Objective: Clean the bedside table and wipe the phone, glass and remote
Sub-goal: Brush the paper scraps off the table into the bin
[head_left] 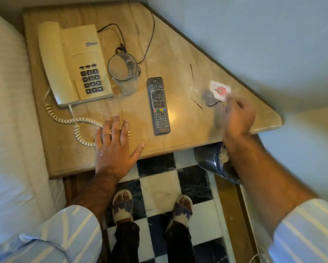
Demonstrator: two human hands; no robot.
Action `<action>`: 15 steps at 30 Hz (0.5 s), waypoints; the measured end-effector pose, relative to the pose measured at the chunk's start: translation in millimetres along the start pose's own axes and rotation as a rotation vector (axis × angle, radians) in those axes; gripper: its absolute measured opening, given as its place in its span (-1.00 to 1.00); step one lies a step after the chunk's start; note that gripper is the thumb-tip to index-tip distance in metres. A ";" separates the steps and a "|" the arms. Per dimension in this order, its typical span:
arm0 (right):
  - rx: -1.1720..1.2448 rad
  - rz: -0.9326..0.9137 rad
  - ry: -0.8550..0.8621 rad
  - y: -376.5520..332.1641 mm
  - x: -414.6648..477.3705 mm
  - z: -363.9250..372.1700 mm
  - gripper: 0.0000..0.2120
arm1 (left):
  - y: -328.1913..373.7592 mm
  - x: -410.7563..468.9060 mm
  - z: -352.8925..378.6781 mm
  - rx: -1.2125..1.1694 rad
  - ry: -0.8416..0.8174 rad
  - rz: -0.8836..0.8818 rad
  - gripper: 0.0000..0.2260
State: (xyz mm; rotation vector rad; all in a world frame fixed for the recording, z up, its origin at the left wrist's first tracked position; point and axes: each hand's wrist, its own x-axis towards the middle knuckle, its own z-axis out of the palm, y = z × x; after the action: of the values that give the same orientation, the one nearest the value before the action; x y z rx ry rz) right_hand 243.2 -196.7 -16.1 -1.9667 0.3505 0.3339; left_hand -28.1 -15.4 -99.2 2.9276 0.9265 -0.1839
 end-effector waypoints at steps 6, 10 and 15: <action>-0.110 0.354 0.366 104.4 -15.5 -126.6 -0.80 | -0.5 0.4 -3.1 0.005 -0.017 -0.010 -0.17; -0.250 0.500 0.386 146.3 -12.1 -163.7 -0.72 | 2.1 -0.3 -3.8 0.003 0.016 -0.004 -0.18; -0.350 0.507 0.303 146.3 -7.1 -161.2 -0.64 | 3.1 -0.4 -4.5 0.001 0.046 0.000 -0.19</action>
State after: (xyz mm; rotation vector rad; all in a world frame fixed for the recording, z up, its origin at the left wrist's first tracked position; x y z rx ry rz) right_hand 191.8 -401.2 -70.5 -2.2574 1.0554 0.4407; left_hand -26.3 -17.6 -94.6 2.9441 0.9334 -0.1173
